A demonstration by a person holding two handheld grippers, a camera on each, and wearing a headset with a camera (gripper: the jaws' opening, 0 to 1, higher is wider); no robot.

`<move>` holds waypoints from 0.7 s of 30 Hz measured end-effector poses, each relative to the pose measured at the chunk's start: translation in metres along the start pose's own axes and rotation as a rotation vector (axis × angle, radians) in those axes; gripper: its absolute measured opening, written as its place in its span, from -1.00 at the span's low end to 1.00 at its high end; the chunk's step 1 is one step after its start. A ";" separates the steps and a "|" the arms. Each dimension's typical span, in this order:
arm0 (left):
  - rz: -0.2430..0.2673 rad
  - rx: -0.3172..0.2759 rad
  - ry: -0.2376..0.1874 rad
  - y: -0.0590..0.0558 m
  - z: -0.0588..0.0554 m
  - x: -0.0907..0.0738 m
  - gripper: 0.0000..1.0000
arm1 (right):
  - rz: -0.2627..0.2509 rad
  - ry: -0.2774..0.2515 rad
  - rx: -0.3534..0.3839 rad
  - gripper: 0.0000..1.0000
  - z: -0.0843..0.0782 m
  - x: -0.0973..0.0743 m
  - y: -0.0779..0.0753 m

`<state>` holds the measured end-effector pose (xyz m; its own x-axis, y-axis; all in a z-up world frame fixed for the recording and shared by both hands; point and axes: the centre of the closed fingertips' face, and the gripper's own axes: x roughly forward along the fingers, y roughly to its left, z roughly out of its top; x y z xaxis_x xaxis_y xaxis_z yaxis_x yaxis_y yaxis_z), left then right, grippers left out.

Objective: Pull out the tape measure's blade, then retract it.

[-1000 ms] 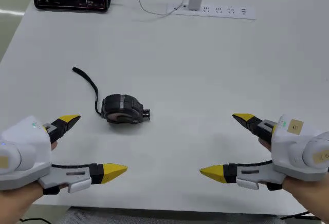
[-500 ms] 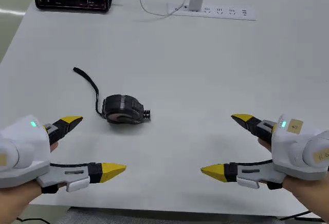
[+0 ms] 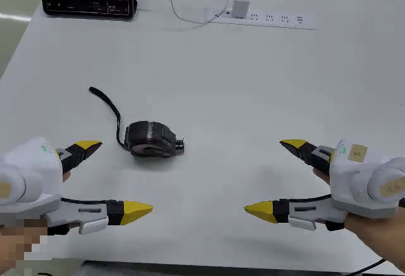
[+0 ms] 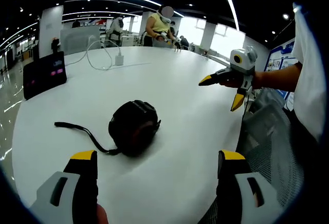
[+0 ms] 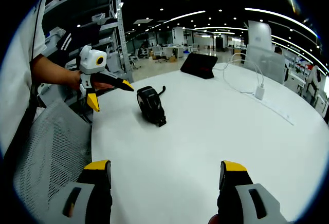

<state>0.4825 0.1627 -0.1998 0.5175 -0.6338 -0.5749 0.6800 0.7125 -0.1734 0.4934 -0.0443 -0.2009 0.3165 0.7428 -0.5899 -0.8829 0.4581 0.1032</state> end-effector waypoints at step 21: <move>-0.012 0.055 0.017 0.013 0.007 0.006 0.91 | 0.022 0.024 -0.058 0.70 0.009 0.013 -0.009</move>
<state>0.4979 0.1659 -0.1994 0.5003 -0.6366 -0.5869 0.7138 0.6869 -0.1365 0.5086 -0.0343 -0.2027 0.2890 0.7402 -0.6071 -0.9084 0.4121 0.0700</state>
